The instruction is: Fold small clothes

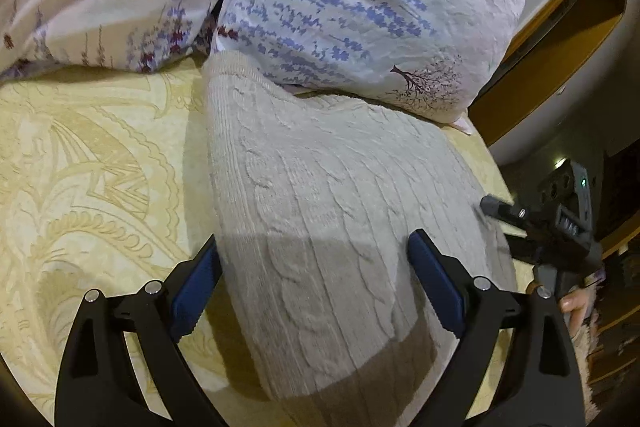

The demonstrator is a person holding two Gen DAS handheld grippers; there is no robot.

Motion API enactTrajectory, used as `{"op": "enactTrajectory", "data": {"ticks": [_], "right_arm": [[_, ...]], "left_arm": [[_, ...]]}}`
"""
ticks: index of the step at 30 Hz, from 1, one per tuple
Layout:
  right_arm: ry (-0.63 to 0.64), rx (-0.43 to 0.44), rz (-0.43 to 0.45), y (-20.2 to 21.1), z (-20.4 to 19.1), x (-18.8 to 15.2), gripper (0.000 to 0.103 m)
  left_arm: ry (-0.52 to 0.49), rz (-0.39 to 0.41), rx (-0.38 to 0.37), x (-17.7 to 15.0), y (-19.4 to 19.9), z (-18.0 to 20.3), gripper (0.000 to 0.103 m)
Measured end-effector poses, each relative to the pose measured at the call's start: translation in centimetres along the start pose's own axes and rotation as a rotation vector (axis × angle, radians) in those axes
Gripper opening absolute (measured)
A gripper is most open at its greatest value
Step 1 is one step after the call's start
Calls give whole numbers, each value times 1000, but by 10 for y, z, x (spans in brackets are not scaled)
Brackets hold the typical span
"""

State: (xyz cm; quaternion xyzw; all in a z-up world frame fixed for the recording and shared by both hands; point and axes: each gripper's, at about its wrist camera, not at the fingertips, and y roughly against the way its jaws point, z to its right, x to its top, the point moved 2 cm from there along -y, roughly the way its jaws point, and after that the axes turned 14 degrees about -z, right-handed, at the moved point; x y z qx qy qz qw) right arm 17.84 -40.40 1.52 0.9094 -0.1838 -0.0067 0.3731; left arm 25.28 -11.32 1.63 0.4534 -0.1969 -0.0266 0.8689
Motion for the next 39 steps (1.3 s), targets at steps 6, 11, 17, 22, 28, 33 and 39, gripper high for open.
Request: {"op": "enactTrajectory", "data": {"ticks": [6, 11, 17, 22, 28, 33, 39], "right_arm": [[37, 15, -17, -12, -7, -1, 59], [50, 34, -21, -16, -9, -1, 59], [63, 57, -31, -23, -12, -5, 37], [87, 61, 7, -16, -27, -12, 29], [186, 72, 8, -27, -77, -23, 27], [289, 40, 19, -58, -122, -31, 27], [231, -123, 5, -110, -119, -32, 40]], "left_arm": [[17, -12, -45, 3, -3, -5, 92], [33, -23, -83, 5, -3, -8, 92], [64, -1, -131, 3, 1, -13, 66], [80, 23, -215, -2, 19, -24, 43], [70, 54, -214, -16, 61, -43, 41], [90, 86, -164, -28, 104, -82, 42], [184, 62, -57, -32, 80, -127, 54]]}}
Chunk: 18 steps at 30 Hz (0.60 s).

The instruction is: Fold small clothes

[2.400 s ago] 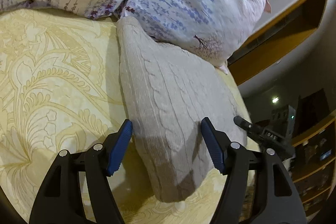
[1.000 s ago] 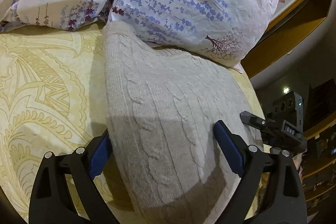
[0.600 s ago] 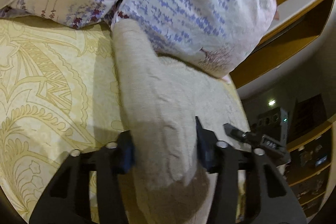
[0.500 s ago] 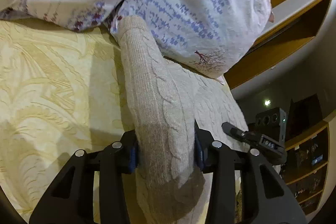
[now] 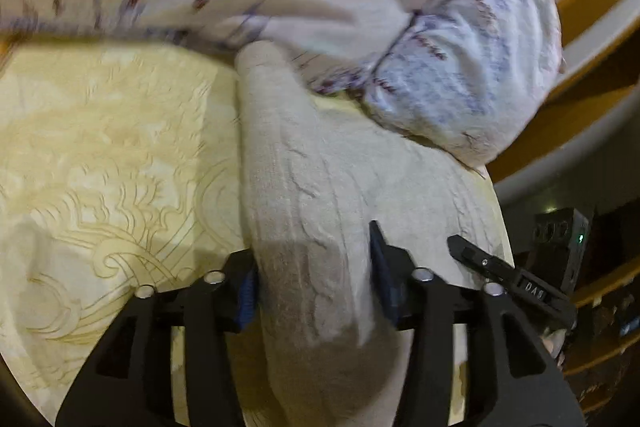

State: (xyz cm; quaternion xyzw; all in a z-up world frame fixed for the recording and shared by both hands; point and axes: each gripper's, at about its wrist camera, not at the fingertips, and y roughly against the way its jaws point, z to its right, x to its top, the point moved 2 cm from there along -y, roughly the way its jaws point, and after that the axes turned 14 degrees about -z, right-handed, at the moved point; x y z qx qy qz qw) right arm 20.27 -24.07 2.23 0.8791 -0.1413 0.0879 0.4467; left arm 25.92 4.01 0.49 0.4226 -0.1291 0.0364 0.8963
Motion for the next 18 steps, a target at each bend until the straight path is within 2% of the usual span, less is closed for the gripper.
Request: {"op": "enactTrajectory", "data": {"ticks": [2, 4, 7, 8, 9, 10, 12, 15, 18], "right_arm": [[-26, 34, -14, 4, 7, 0, 44], [-37, 33, 1, 16, 12, -3, 48], [-24, 10, 50, 36, 15, -14, 49], [-11, 6, 60, 43, 15, -19, 49], [-1, 0, 61, 45, 16, -22, 48], [14, -13, 59, 47, 16, -25, 42], [44, -29, 59, 45, 14, -25, 24], [51, -74, 98, 45, 10, -24, 17], [39, -119, 113, 44, 12, -20, 13]], "left_arm": [[3, 17, -10, 0, 0, -1, 55], [-13, 34, 17, -1, 5, 5, 55], [-72, 128, 128, -13, 27, 16, 56], [-122, 192, 172, -22, 39, 25, 58], [-150, 223, 185, -23, 47, 31, 61], [-199, 265, 194, -32, 55, 42, 65], [-265, 284, 182, -45, 60, 60, 68], [-356, 240, 155, -58, 50, 84, 69], [-385, 187, 181, -59, 27, 94, 69]]}}
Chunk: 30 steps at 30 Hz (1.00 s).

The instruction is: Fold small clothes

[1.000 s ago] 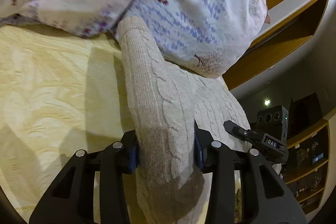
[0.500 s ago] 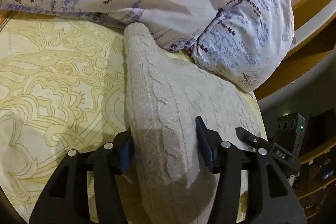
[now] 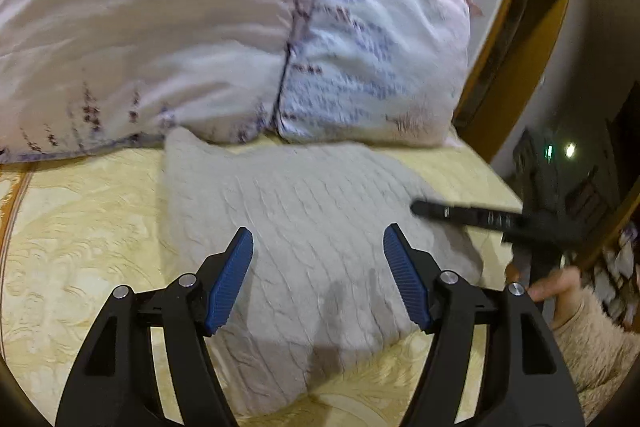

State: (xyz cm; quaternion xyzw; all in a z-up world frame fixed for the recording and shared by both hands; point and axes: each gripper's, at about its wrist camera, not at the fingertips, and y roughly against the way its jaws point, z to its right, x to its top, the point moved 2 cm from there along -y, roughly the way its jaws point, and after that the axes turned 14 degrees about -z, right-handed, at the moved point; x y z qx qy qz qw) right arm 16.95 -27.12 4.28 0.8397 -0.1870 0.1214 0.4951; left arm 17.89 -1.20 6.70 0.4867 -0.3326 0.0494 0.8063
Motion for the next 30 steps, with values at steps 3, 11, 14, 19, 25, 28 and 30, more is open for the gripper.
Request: {"op": "enactTrajectory", "data": {"ticks": [3, 11, 14, 19, 25, 28, 30], "right_arm": [[-29, -28, -17, -9, 7, 0, 13], [65, -182, 74, 12, -9, -15, 43], [168, -192, 132, 31, -26, -34, 33], [318, -254, 83, 23, -51, -64, 26], [331, -379, 22, -3, -52, -71, 28], [299, -345, 51, 12, -54, -76, 51], [276, -355, 91, 23, -56, -81, 78]], "left_arm": [[8, -44, 20, -3, -16, -3, 68], [-28, -11, 155, -13, -18, 6, 68], [-47, 38, 259, -28, 3, 10, 68], [-33, -18, 409, -51, 3, 0, 68], [-23, -58, 434, -56, -8, -4, 69], [-5, -68, 410, -60, -3, -3, 75], [23, -71, 382, -65, 3, -5, 83]]}}
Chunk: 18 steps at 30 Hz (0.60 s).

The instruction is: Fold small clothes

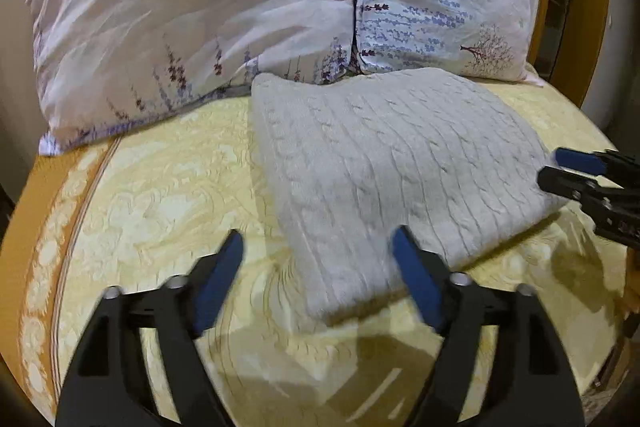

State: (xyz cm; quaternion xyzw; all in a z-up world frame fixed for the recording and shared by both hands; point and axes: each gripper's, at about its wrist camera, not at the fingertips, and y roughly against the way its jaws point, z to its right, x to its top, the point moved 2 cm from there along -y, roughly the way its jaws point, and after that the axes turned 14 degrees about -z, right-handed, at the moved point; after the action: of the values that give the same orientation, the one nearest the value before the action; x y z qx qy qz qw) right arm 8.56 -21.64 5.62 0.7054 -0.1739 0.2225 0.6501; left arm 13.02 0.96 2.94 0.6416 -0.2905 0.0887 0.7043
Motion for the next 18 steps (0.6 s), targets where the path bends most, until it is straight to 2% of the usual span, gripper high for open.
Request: {"op": "enactTrajectory", "data": {"ticks": [2, 4, 6, 10, 15, 18], "right_arm": [[-13, -5, 25, 9, -1, -5, 86], [-31, -2, 27, 14, -3, -10, 98], [-45, -22, 26, 15, -7, -15, 101], [-69, -129, 15, 14, -14, -22, 101], [-103, -60, -85, -1, -16, -27, 101], [-107, -63, -124, -10, -20, -31, 101]], "left_arm": [[31, -16, -36, -8, 3, -3, 87], [63, -42, -68, -14, 2, -6, 91], [85, -76, -88, -21, -1, -5, 93], [88, -96, -65, -30, -3, 2, 99], [99, -122, -53, -33, -8, 7, 102], [95, -149, -20, -33, -13, 10, 102]]}}
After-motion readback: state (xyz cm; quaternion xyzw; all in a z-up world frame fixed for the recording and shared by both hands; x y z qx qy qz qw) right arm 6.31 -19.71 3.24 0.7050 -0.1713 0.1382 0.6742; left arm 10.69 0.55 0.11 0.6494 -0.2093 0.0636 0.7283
